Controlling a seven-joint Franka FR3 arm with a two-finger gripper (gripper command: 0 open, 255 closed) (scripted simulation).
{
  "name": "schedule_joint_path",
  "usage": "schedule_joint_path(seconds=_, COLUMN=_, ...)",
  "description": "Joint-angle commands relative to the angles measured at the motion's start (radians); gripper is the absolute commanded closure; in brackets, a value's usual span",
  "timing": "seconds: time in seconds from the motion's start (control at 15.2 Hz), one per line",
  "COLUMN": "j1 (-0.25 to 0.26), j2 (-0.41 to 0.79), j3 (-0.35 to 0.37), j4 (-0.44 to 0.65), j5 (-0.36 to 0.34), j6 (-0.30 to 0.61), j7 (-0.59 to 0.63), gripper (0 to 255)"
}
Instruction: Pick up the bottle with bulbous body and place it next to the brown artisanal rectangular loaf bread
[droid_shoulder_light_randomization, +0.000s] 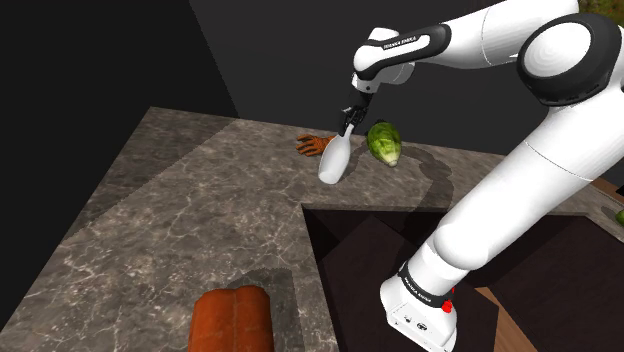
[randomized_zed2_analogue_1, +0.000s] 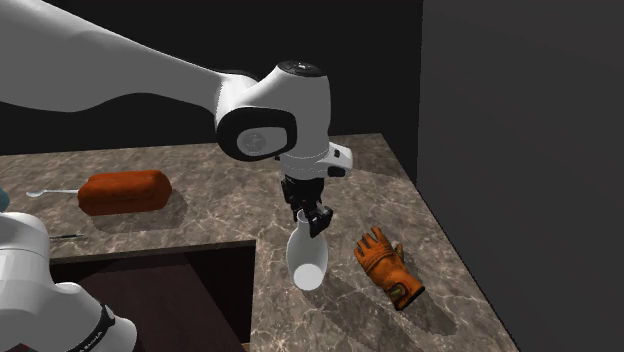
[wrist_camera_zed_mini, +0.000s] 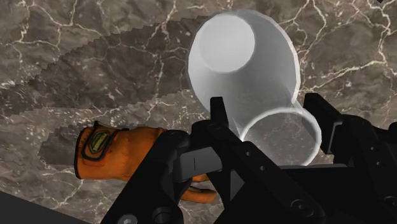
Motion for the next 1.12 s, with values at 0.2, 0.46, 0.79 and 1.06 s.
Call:
schedule_joint_path(seconds=0.2, j1=0.0, j2=0.0, j3=0.0, j4=0.0, j5=0.0, j6=0.0, j7=0.0, gripper=255)
schedule_joint_path(seconds=0.46, j1=0.0, j2=-0.01, j3=0.001, j4=0.017, j5=-0.003, j6=-0.027, j7=0.002, gripper=255)
schedule_joint_path(seconds=0.79, j1=0.001, j2=-0.031, j3=0.004, j4=0.064, j5=-0.008, j6=-0.094, j7=0.007, gripper=255)
schedule_joint_path(seconds=1.06, j1=0.001, j2=-0.043, j3=0.006, j4=0.105, j5=-0.011, j6=-0.147, j7=0.01, gripper=255)
